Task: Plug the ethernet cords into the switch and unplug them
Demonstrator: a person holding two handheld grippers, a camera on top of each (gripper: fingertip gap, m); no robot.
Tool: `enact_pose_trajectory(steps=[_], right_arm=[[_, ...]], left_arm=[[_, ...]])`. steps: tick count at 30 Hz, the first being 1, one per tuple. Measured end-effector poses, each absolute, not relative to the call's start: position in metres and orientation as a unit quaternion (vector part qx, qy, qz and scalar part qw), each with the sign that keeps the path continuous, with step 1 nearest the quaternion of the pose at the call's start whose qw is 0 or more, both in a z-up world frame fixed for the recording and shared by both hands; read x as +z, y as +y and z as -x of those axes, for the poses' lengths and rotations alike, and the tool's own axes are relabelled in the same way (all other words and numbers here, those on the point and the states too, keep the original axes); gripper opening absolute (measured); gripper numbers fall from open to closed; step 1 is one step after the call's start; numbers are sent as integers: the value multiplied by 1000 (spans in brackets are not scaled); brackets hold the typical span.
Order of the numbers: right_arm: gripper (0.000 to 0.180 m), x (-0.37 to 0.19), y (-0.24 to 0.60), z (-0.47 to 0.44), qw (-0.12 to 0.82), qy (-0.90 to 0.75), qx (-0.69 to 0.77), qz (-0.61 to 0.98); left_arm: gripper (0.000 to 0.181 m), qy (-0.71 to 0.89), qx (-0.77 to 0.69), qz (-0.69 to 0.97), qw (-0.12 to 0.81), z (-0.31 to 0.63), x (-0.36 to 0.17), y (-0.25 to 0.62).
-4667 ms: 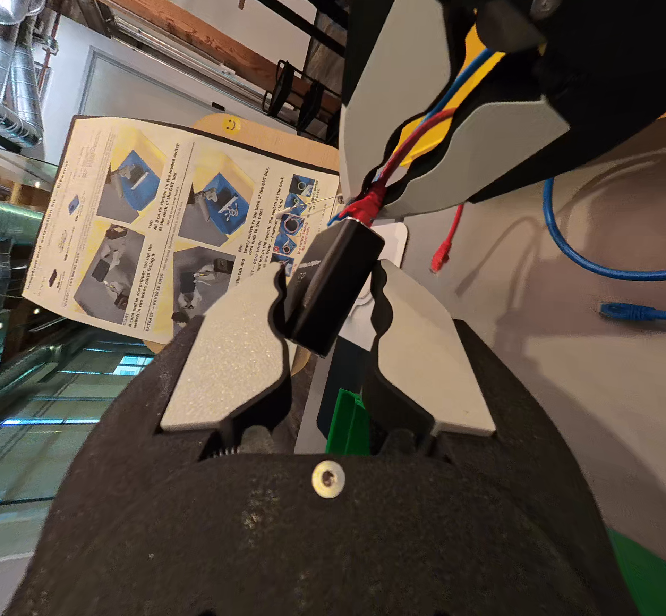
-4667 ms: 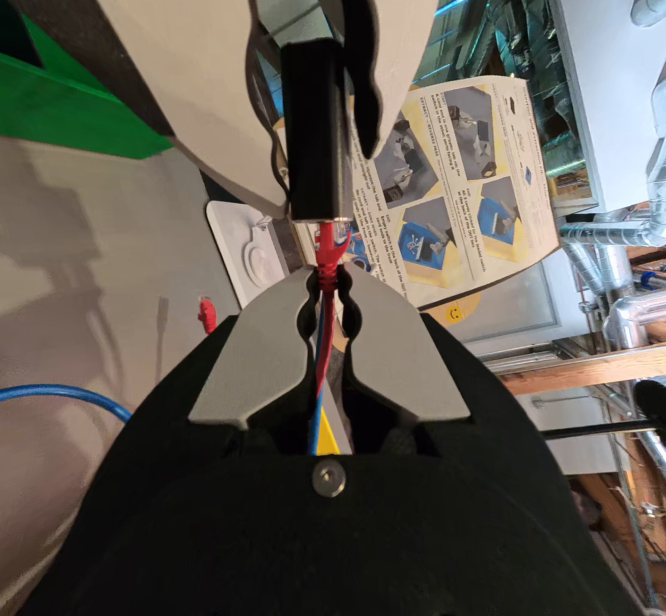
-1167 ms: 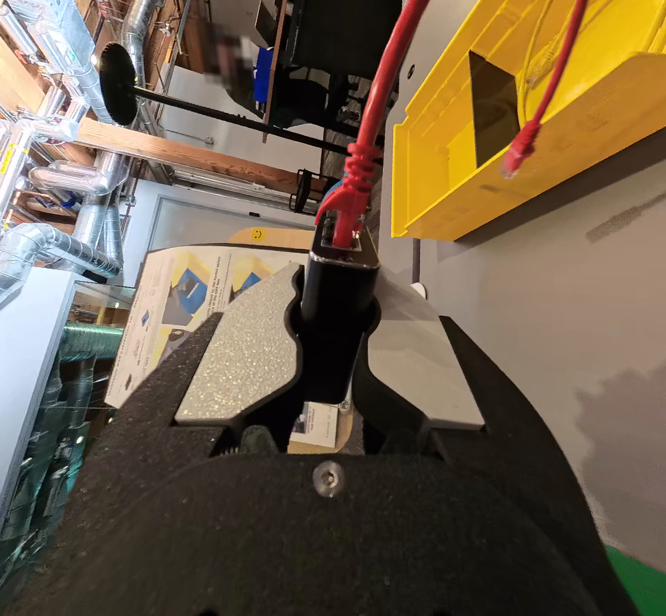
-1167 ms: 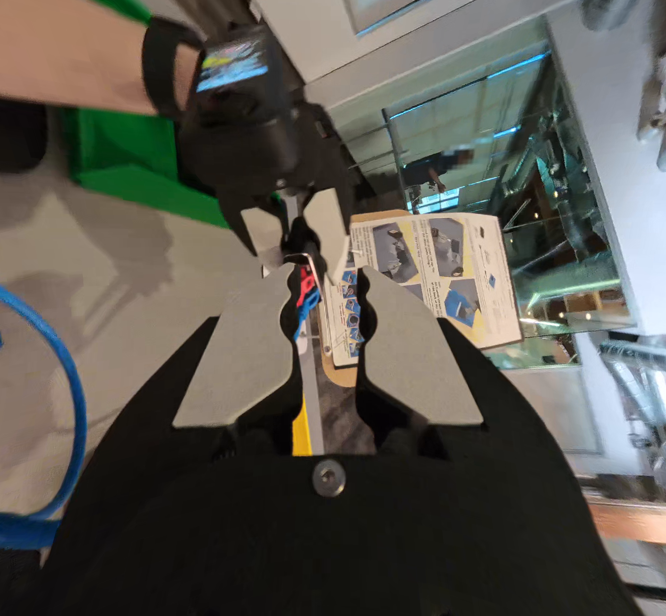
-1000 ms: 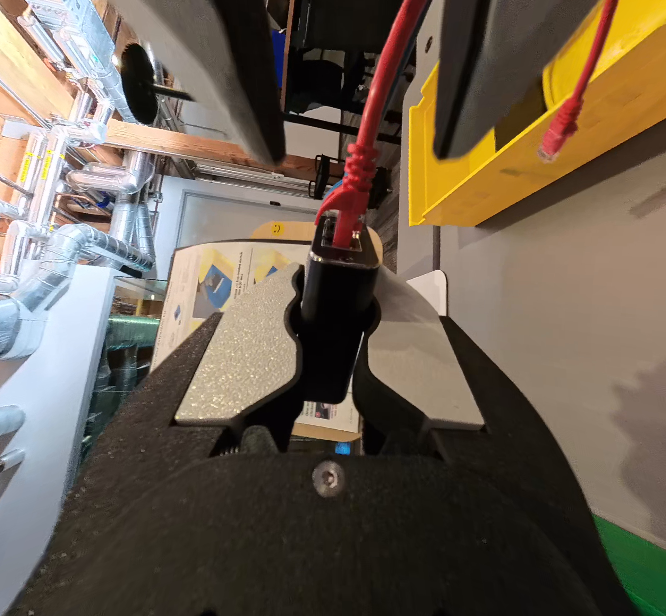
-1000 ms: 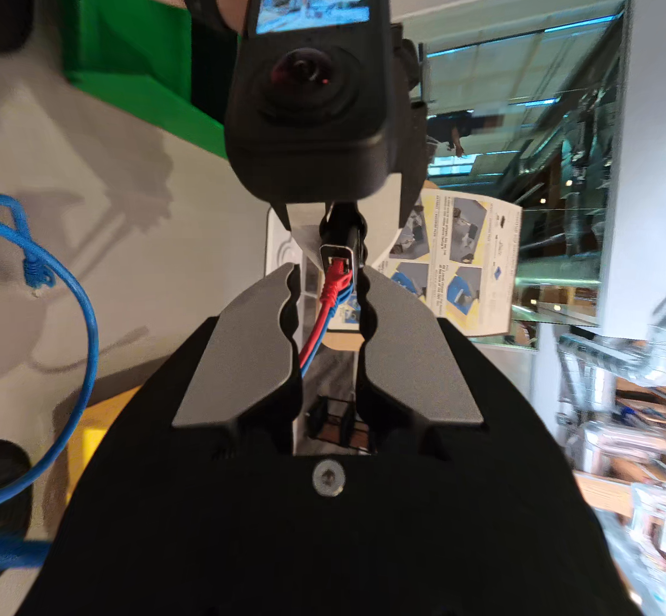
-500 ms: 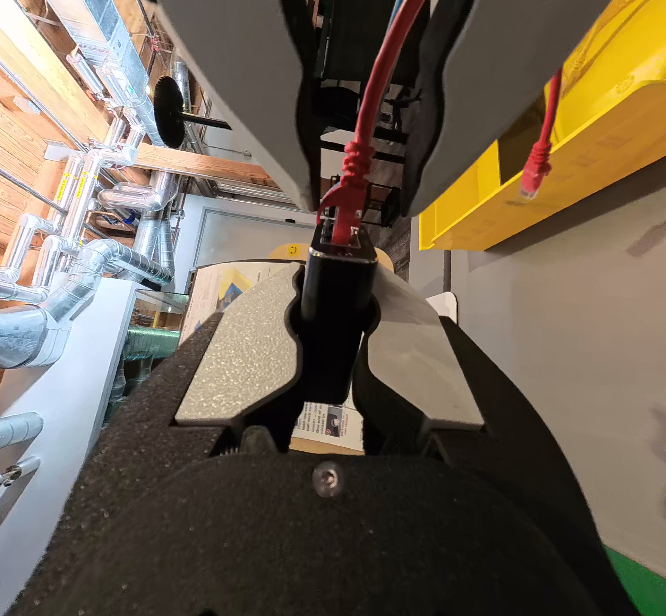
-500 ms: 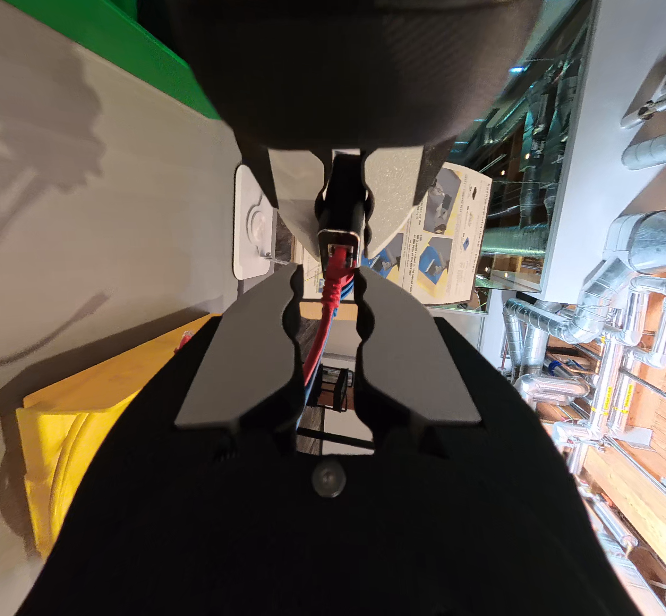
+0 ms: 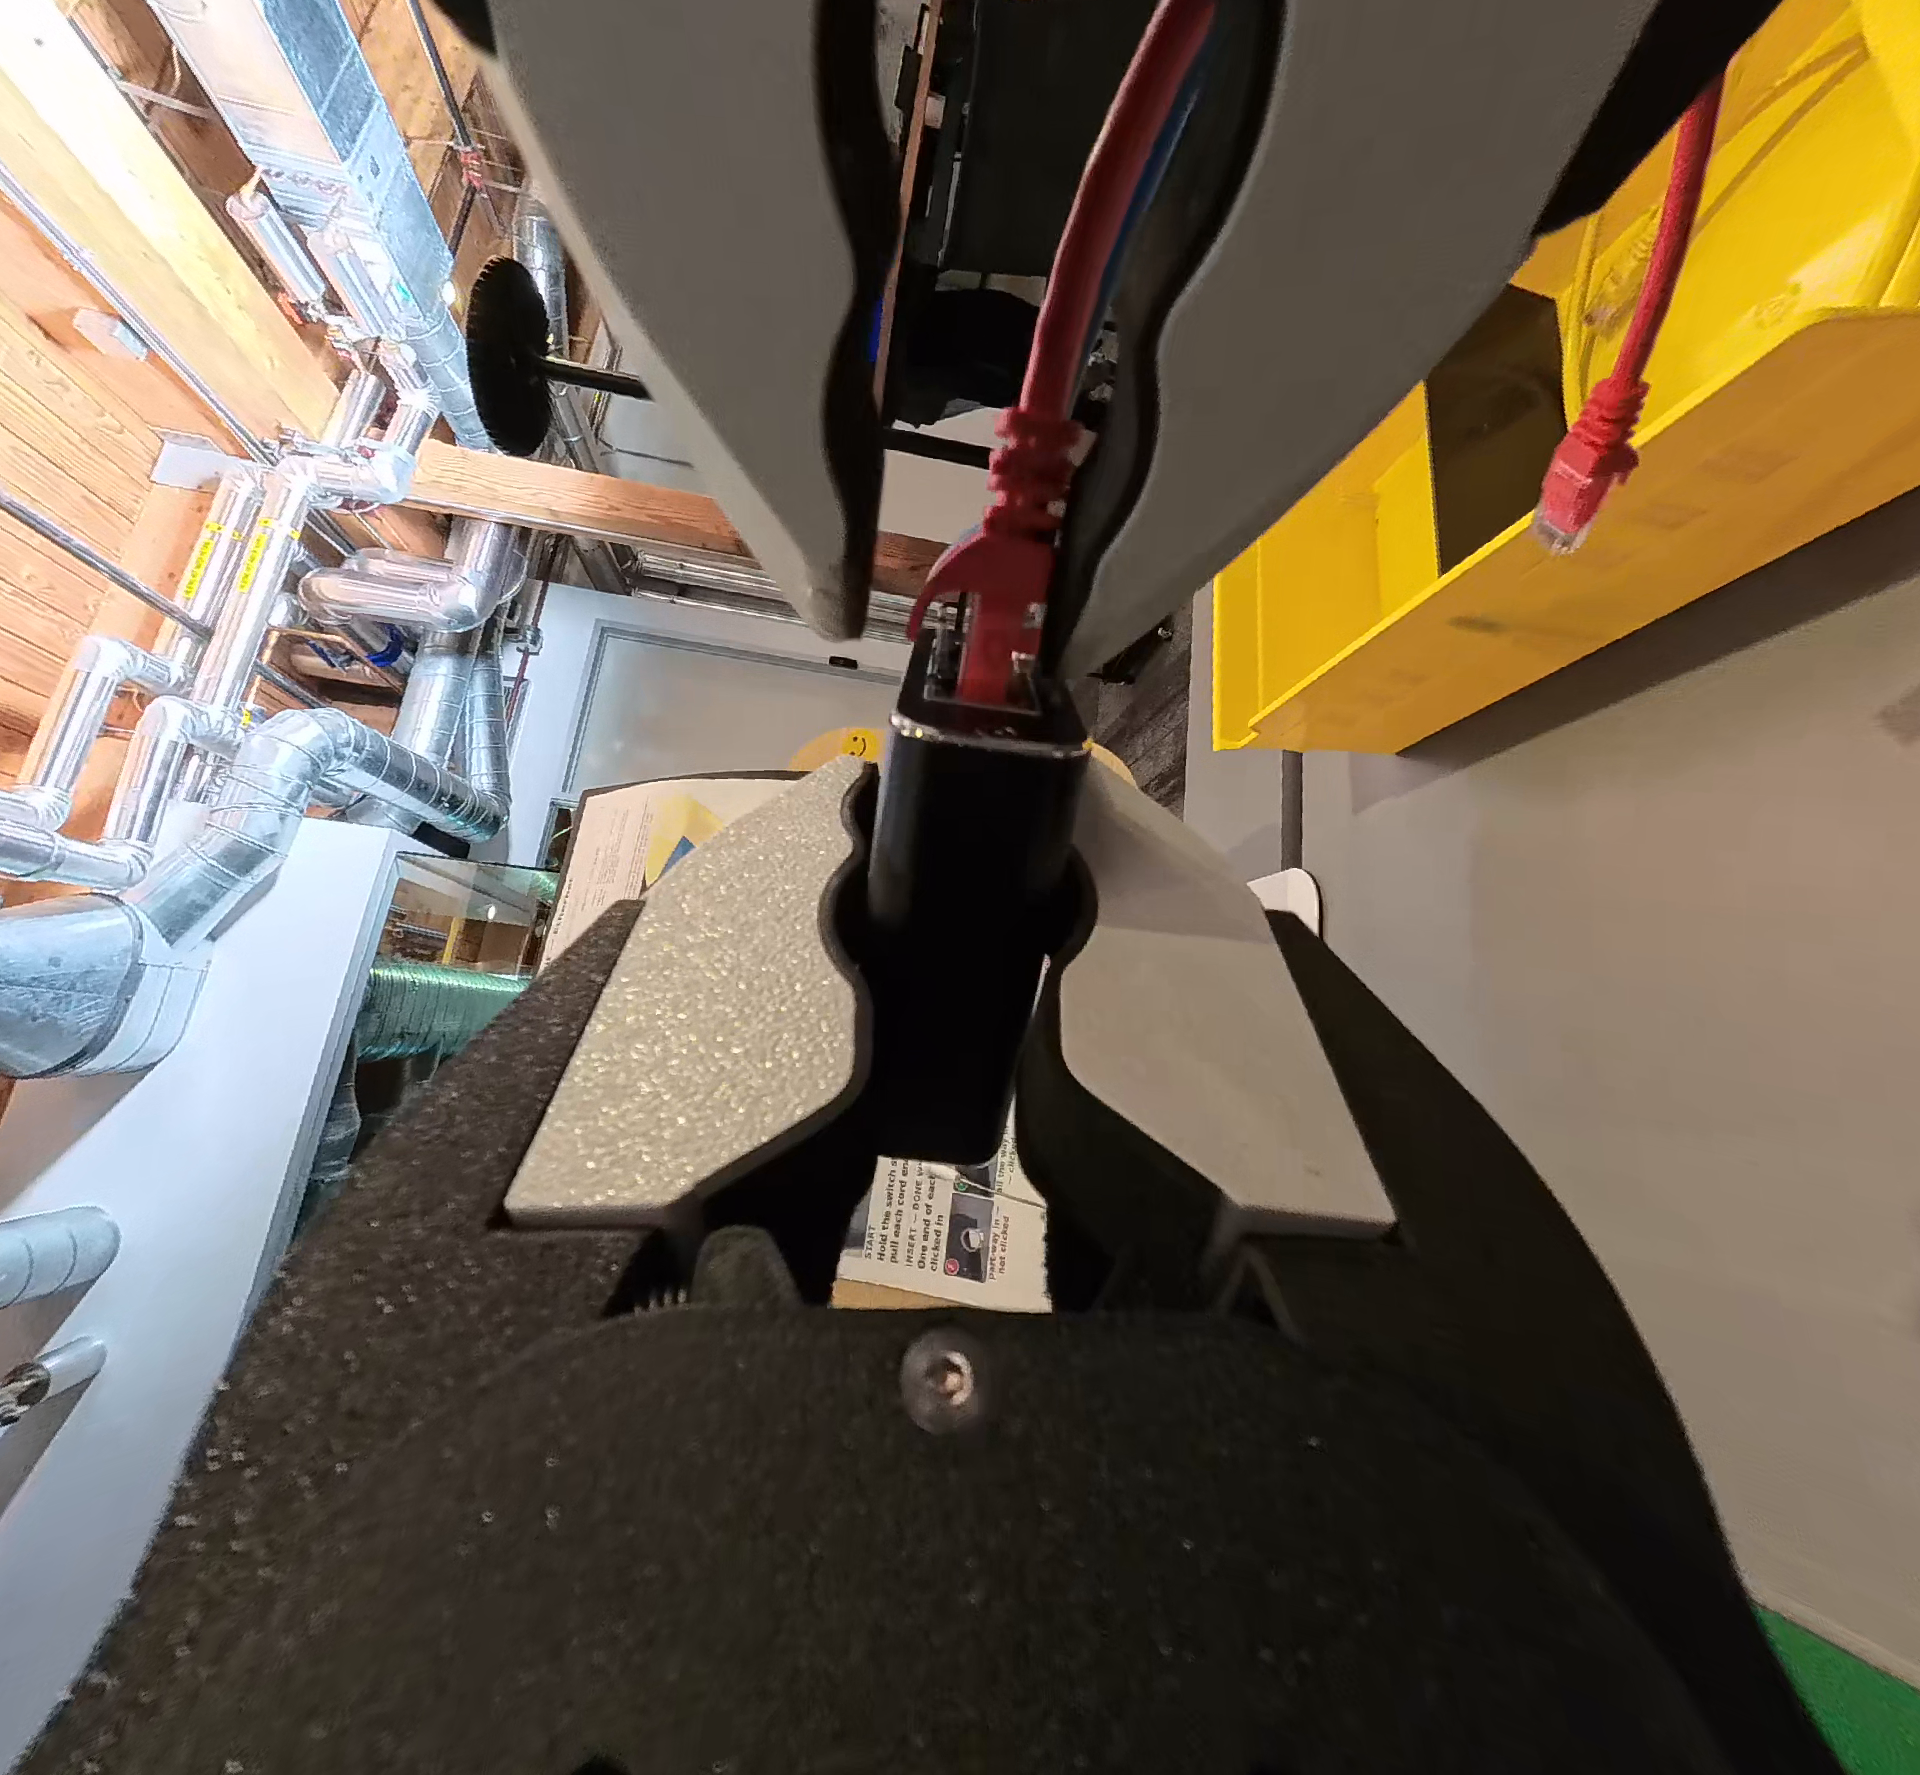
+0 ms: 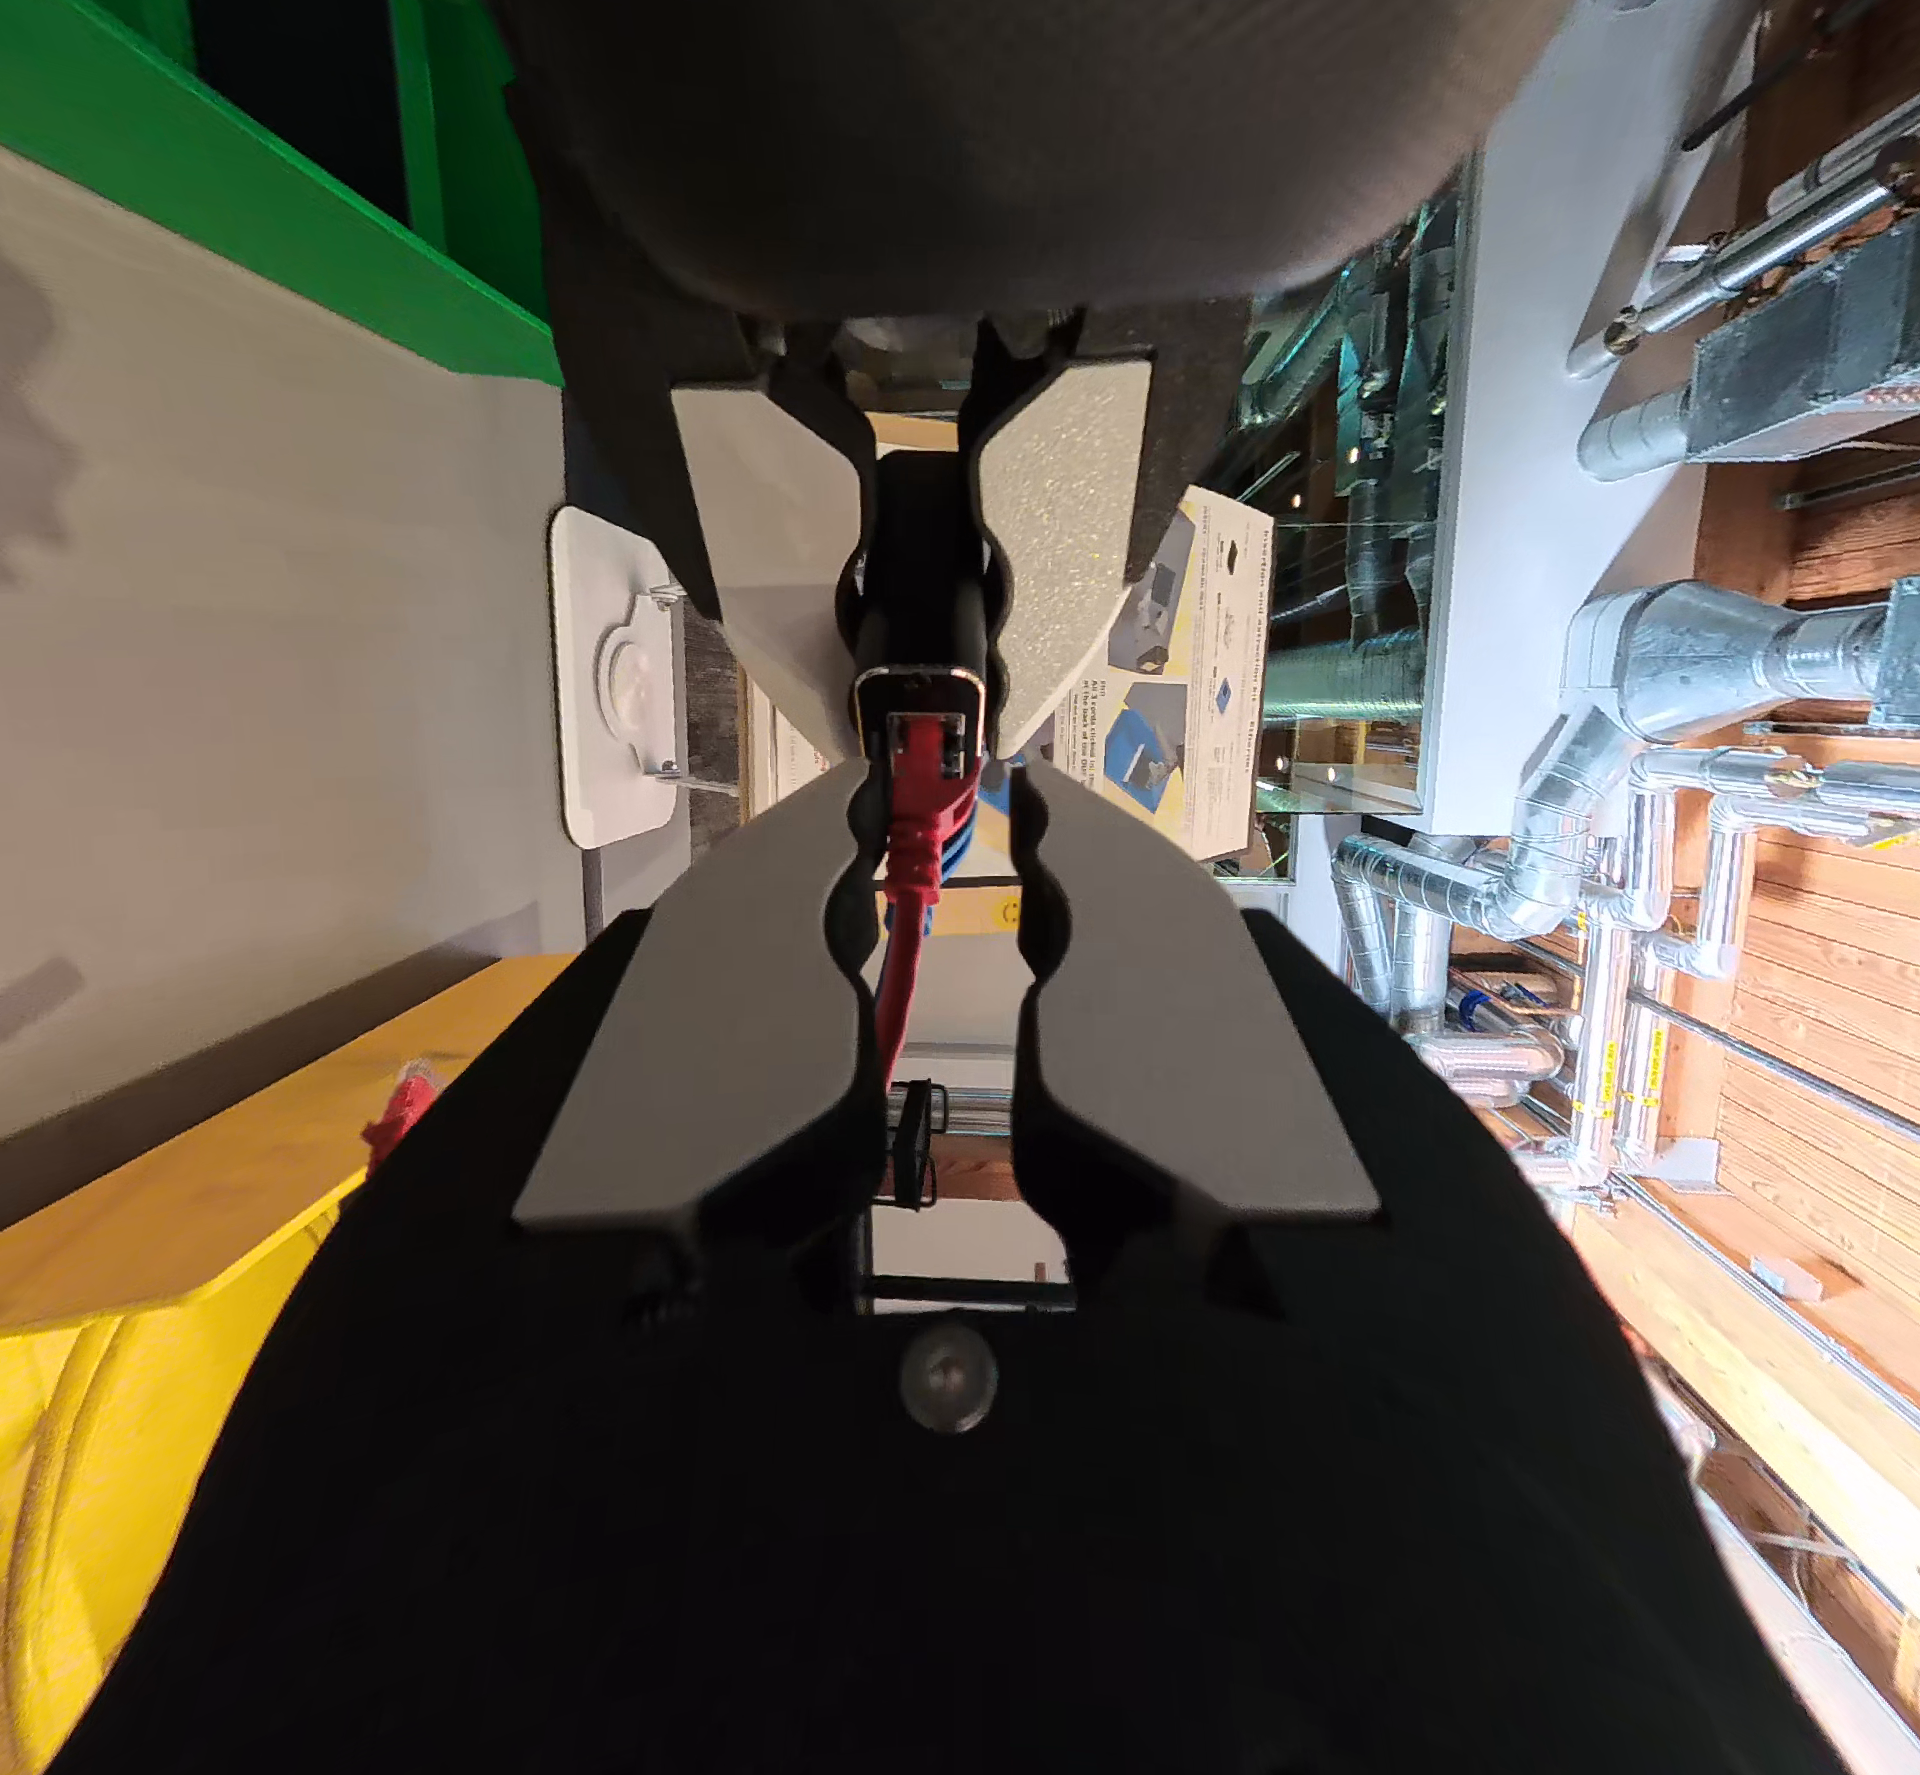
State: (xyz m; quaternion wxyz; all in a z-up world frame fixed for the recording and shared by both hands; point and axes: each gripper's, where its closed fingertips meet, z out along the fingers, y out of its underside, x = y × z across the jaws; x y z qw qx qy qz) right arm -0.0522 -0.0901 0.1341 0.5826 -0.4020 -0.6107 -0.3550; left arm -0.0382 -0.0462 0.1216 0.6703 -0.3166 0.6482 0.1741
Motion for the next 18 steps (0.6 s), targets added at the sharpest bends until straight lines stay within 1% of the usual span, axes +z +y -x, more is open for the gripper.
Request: enact_pose_trajectory(steps=[9,18], right_arm=[[15,132,-93,54,582,-614,-345,407],[15,129,-91,55,564,-623,-339,422]], left_arm=[[27,645,183,322,668,40,122,-43],[27,647,186,321,667,41,121,-42]])
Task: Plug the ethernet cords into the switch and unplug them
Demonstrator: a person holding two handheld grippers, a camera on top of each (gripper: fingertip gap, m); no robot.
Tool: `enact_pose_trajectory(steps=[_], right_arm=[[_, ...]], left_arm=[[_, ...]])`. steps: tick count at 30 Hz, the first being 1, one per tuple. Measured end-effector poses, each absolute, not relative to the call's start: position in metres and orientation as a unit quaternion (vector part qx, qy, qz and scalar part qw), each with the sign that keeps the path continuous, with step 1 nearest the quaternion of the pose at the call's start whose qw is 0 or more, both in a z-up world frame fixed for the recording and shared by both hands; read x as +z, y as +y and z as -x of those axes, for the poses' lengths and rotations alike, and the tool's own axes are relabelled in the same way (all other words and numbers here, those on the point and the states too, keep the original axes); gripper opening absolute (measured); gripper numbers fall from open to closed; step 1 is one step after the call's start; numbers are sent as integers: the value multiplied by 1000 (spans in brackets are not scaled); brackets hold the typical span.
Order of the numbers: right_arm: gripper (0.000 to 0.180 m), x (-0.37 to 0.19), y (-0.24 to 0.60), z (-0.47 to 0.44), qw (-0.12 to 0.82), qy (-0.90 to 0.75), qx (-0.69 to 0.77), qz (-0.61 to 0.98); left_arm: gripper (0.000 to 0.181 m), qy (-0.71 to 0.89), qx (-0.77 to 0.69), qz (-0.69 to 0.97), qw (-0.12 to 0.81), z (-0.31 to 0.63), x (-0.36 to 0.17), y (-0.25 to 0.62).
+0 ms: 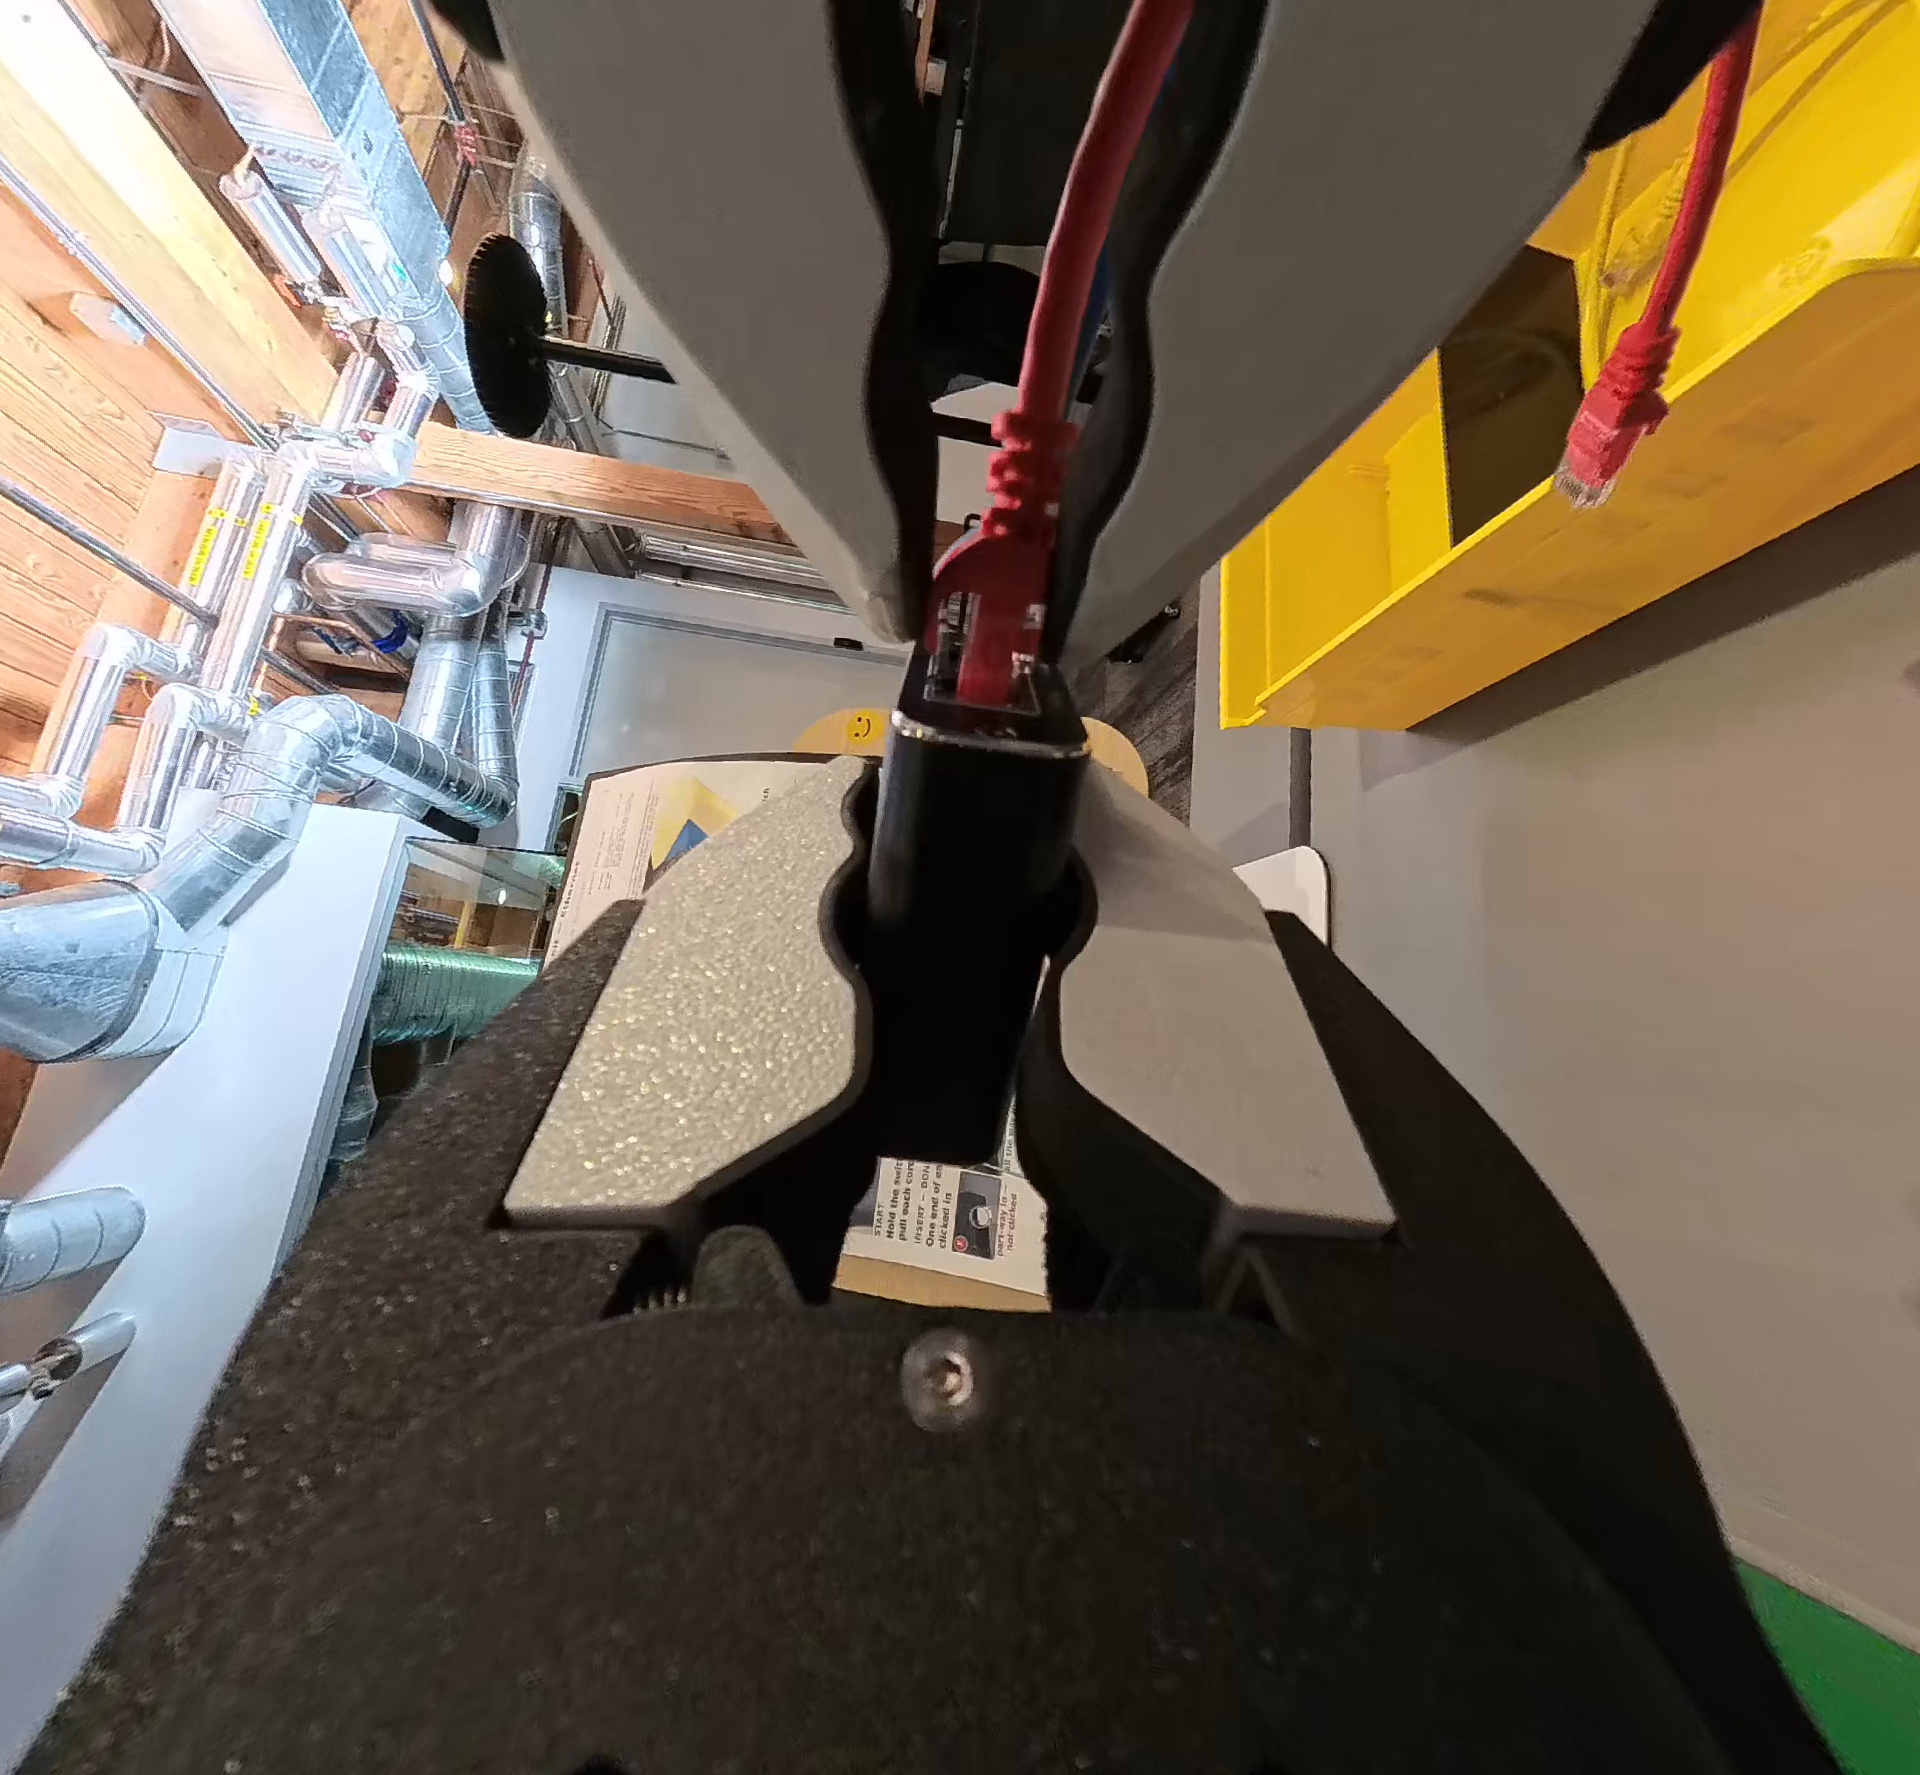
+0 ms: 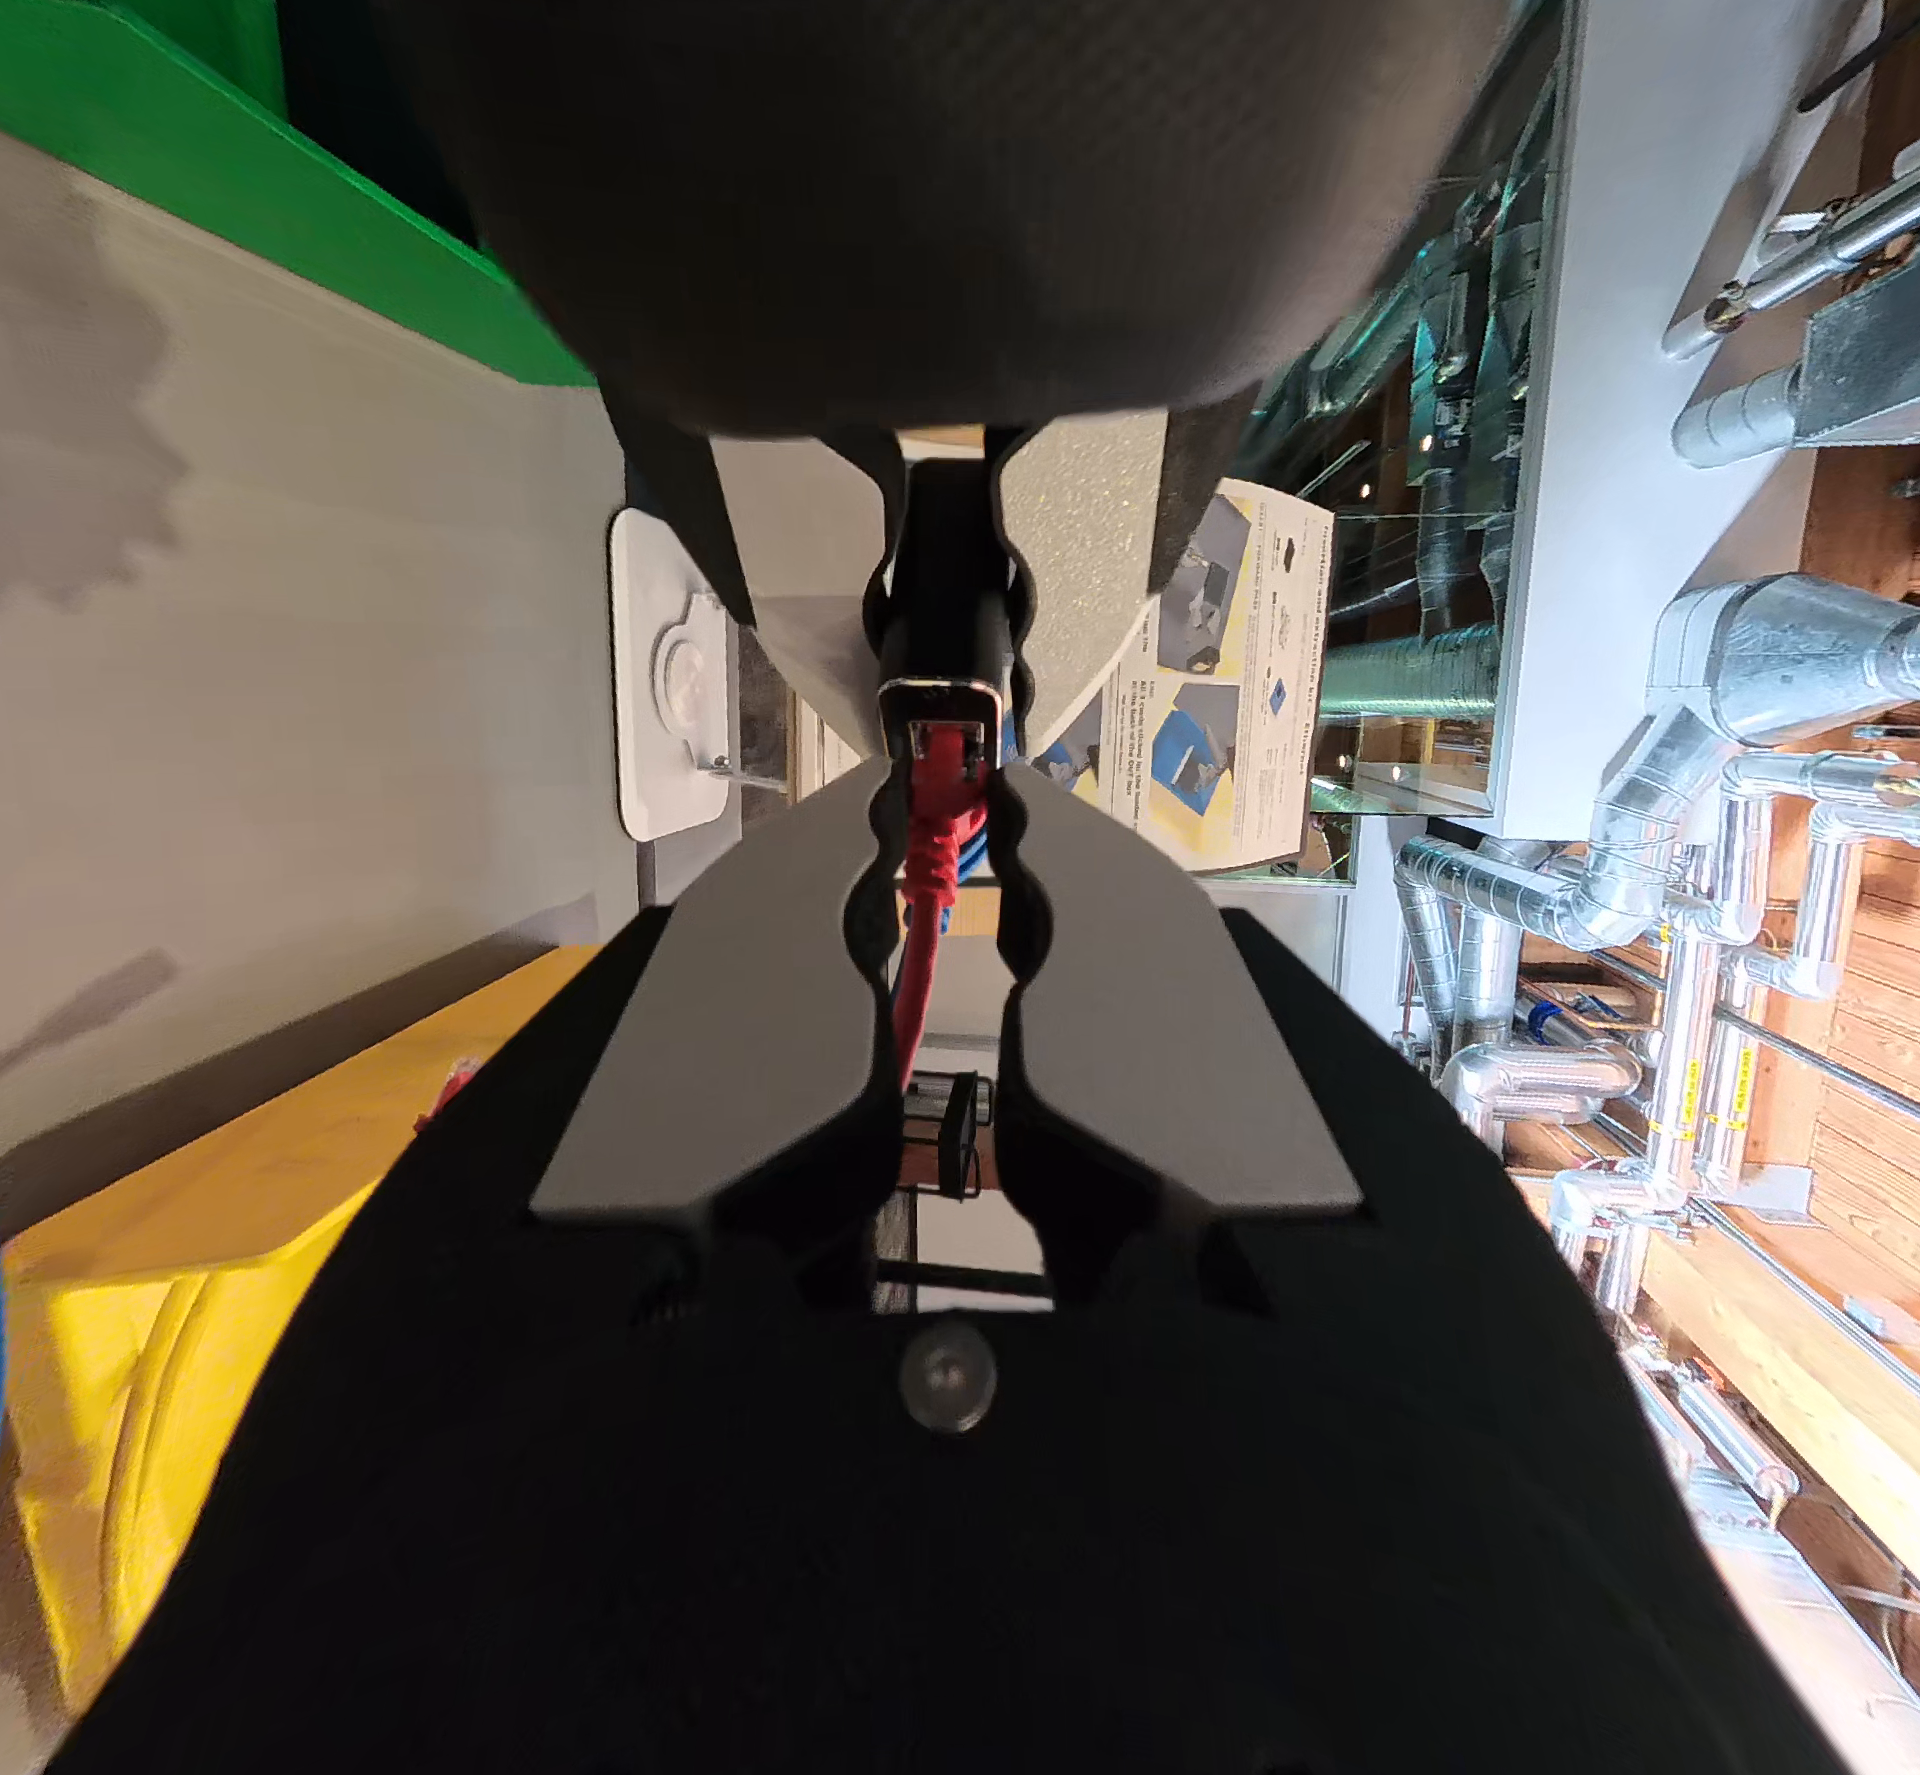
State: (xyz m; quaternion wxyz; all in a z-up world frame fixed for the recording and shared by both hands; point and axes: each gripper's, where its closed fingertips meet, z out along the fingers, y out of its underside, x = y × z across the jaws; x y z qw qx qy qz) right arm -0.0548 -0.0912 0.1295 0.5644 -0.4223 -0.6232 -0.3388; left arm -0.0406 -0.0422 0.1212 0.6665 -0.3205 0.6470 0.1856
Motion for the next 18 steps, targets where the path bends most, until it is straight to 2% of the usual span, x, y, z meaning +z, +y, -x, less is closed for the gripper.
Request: enact_pose_trajectory(steps=[12,18], right_arm=[[13,126,-82,46,537,-627,-350,443],[13,114,-71,40,469,-661,-327,485]], left_arm=[[26,586,270,275,713,26,130,-30],[27,593,263,302,699,21,117,-16]])
